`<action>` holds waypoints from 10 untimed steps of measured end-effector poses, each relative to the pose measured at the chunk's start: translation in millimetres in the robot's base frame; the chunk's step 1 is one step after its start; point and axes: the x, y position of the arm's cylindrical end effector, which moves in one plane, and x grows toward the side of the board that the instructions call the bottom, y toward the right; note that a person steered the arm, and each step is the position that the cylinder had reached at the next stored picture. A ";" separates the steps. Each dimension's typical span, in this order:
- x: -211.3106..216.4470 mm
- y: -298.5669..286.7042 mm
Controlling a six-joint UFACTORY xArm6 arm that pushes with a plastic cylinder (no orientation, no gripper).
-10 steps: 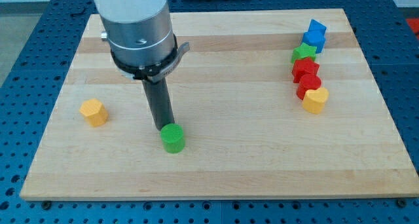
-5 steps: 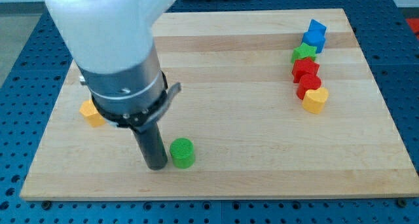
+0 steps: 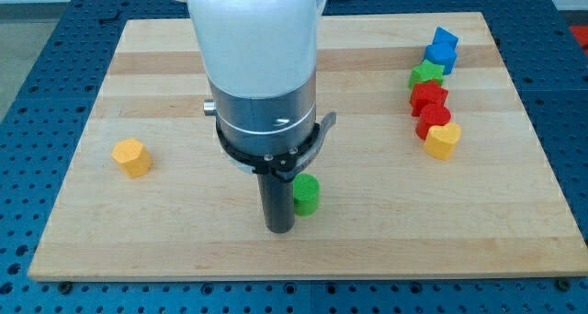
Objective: Slide the green circle below the yellow heart
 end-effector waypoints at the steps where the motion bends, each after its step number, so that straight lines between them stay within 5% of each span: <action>1: -16.0 8.5; 5: -44.2 58.7; 8: -65.3 25.3; 10: -69.5 74.1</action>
